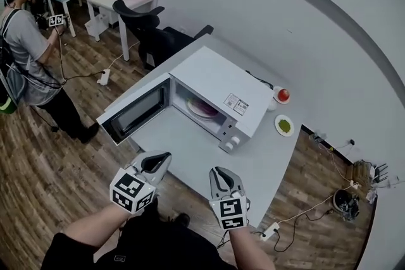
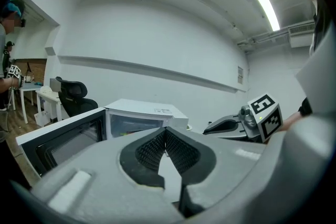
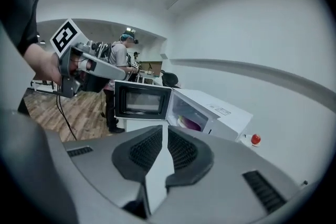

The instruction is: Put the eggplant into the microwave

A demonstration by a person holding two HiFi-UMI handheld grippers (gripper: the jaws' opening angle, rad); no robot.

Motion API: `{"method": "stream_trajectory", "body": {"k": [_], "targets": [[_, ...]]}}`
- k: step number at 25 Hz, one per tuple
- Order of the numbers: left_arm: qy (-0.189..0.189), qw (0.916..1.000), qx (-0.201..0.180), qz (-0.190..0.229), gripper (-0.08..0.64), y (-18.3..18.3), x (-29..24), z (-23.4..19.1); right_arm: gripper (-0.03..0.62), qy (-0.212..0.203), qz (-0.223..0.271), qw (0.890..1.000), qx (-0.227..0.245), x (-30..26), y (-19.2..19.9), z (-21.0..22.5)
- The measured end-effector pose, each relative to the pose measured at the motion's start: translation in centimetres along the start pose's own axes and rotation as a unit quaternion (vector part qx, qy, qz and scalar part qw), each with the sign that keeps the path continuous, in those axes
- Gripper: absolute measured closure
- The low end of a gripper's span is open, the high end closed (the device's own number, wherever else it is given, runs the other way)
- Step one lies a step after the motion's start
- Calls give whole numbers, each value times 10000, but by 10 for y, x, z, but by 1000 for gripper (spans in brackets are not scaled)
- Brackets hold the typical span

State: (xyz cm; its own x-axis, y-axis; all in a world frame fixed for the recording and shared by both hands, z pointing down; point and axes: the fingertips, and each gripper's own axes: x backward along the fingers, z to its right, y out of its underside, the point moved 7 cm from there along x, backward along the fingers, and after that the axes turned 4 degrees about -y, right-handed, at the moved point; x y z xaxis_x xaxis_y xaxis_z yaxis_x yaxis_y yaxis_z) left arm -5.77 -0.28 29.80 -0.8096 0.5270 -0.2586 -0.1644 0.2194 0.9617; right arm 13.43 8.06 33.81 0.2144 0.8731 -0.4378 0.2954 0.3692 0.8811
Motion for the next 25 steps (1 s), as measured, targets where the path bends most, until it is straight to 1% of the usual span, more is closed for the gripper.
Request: {"method": "stream_trajectory", "body": {"k": [4,6,8,10,12,15,17,20,23,25], "targets": [[58,9999,61,66,552,-3,11,37,549,-146,281,9993,-205,36,1,3],[135,9998,65,93,552,-4,16,53,549,-225,402,9980,-437,51,1,3],[260,9996,17,90,552,-4,18,66,549,-396,533,9949,-758,64,-1,-1],[430,9990,-110,71,552,-4,18,76,551,-641,702,9891,-1127,74,-5,-6],[562,9981,-221,106,552,-8,18,80,555,-847,925,9805,-1513,81,-9,-10],[680,9971,-215,258,552,-19,19,76,565,-981,1279,9682,-1915,87,-15,-10],[710,9964,-264,369,552,-30,21,70,568,-968,1442,9660,-1915,89,-21,-9],[649,9952,-481,558,552,-44,28,62,574,-817,1608,9670,-1798,93,-34,-11],[613,9942,-491,730,552,-55,34,55,577,-741,1830,9653,-1710,97,-50,-13],[580,9939,-523,785,552,-59,37,52,577,-744,1953,9653,-1563,97,-59,-17]]}}
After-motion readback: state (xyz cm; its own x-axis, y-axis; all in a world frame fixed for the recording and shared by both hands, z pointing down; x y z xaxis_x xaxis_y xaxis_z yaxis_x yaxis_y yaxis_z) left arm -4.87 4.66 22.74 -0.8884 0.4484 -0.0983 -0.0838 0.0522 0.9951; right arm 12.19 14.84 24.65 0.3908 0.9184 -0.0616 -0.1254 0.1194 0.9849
